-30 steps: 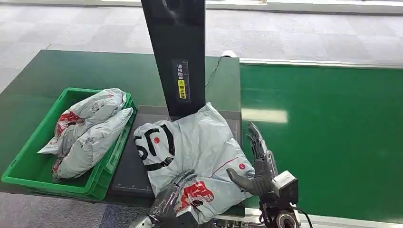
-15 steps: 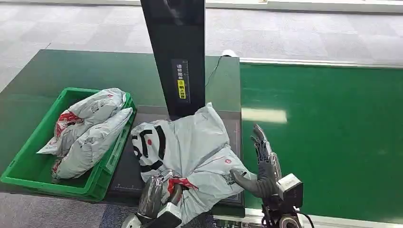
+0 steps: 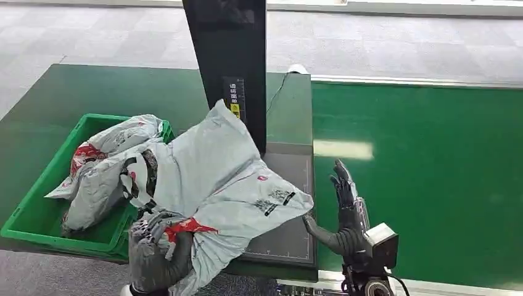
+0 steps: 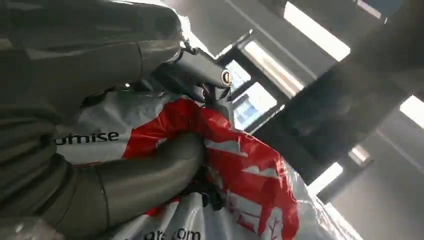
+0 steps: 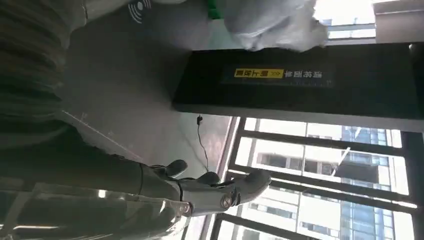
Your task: Moved the parcel from conveyor to table for the left to box.
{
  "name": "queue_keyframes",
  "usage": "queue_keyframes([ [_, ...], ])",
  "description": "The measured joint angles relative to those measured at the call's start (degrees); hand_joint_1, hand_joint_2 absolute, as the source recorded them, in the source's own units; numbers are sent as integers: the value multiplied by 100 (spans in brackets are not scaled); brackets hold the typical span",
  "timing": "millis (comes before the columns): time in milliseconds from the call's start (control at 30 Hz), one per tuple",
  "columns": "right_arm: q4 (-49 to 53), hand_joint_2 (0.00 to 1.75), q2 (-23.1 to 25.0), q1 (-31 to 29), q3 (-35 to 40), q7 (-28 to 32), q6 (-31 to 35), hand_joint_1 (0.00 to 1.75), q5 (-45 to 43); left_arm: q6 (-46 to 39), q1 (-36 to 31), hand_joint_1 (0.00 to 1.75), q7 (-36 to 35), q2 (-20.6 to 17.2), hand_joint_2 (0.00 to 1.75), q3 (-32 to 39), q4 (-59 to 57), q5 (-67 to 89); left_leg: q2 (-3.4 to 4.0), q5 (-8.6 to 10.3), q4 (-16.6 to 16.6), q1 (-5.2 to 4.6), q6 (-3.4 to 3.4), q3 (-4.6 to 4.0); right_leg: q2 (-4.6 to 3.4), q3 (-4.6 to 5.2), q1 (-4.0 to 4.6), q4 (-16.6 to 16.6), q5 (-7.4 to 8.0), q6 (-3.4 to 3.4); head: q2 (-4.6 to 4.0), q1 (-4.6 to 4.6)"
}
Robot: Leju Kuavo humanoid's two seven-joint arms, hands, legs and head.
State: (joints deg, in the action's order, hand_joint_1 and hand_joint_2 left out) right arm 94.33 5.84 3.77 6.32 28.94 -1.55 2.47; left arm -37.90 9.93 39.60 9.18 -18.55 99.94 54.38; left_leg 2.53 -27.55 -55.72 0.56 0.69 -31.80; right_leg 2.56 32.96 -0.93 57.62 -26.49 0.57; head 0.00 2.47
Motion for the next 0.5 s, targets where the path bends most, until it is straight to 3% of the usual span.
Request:
queue_keyframes([
  [500, -125, 175, -2, -210, 79, -41, 2, 0, 0, 2, -35, 175, 13, 579, 175, 879, 2616, 22, -2, 1, 0, 0, 0, 1, 1, -1, 0, 0, 0, 0, 0, 2],
])
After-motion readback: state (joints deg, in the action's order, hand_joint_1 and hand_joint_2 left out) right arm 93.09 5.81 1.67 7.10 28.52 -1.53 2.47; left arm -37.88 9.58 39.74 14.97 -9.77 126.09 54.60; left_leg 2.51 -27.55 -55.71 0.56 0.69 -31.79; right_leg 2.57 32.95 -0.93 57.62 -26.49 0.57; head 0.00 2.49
